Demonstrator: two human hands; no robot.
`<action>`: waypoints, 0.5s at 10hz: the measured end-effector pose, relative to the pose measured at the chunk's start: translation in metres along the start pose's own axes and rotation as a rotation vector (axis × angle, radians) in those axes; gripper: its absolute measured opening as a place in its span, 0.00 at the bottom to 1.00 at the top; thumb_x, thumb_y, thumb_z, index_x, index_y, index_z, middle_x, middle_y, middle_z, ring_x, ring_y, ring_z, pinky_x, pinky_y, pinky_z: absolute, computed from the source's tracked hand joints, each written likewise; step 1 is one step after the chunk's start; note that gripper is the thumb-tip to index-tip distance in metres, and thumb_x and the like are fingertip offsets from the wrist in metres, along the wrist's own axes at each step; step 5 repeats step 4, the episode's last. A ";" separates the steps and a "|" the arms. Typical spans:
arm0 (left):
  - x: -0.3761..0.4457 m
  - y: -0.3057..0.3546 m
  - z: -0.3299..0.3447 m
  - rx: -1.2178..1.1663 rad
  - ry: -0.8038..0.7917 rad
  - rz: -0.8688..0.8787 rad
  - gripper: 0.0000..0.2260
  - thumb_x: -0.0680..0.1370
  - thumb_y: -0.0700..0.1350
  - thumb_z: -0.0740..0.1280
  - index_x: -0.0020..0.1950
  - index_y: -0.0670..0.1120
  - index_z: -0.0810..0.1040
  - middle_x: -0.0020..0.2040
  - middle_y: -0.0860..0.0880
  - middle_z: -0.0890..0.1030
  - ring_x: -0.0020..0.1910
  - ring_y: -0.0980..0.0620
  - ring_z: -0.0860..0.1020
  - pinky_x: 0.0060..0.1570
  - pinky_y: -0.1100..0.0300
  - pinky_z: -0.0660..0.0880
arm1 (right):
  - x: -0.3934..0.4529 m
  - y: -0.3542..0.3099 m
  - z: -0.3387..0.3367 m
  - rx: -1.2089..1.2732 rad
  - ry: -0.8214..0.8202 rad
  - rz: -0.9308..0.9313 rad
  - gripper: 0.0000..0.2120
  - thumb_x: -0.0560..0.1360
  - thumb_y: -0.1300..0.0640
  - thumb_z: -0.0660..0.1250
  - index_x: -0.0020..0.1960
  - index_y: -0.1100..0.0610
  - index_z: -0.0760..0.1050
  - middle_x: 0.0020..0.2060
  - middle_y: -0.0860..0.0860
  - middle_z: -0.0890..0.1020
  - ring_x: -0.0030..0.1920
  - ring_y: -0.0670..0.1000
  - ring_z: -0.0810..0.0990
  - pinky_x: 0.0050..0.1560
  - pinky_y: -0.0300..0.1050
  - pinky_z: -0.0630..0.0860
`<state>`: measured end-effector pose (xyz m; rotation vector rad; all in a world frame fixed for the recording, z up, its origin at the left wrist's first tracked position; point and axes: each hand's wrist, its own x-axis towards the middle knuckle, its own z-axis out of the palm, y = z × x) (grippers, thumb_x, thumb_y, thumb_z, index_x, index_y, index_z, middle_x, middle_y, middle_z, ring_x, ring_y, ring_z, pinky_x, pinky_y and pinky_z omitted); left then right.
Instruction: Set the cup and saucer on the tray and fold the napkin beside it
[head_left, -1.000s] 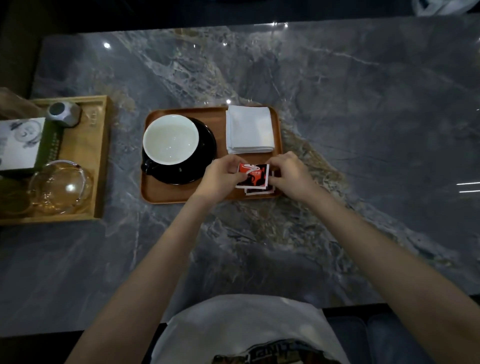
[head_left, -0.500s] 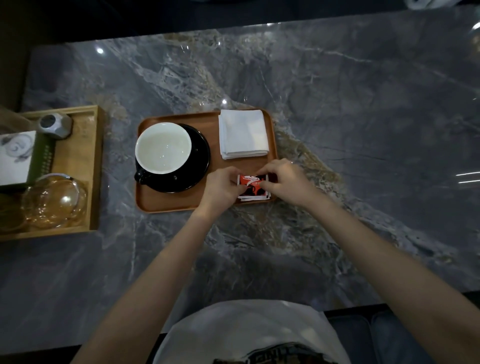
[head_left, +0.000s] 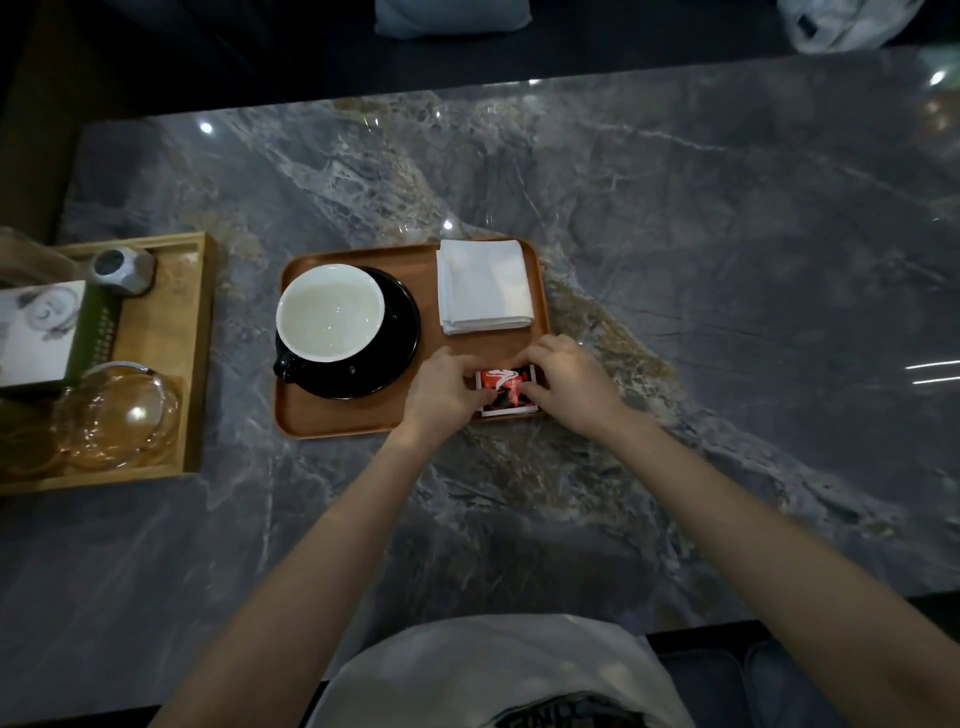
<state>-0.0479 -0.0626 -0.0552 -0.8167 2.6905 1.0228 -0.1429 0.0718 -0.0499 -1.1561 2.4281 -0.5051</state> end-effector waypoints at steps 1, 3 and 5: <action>0.001 0.001 -0.002 -0.006 -0.015 -0.007 0.17 0.70 0.47 0.72 0.59 0.51 0.79 0.49 0.44 0.76 0.48 0.46 0.76 0.47 0.59 0.69 | -0.002 -0.002 -0.001 -0.042 0.013 -0.003 0.16 0.72 0.57 0.67 0.60 0.55 0.74 0.57 0.54 0.77 0.59 0.55 0.71 0.58 0.51 0.70; 0.002 0.014 -0.038 -0.027 -0.116 0.029 0.14 0.75 0.49 0.67 0.58 0.43 0.78 0.58 0.42 0.79 0.56 0.45 0.76 0.55 0.58 0.70 | -0.007 -0.017 -0.046 0.114 0.109 0.052 0.16 0.74 0.60 0.65 0.61 0.57 0.74 0.57 0.56 0.78 0.59 0.55 0.74 0.60 0.48 0.70; 0.004 0.030 -0.080 -0.061 -0.129 0.017 0.14 0.76 0.50 0.64 0.57 0.44 0.78 0.57 0.43 0.80 0.53 0.49 0.76 0.51 0.60 0.70 | -0.017 -0.036 -0.094 0.375 0.264 0.050 0.12 0.73 0.62 0.66 0.56 0.57 0.77 0.49 0.54 0.82 0.48 0.49 0.78 0.48 0.30 0.70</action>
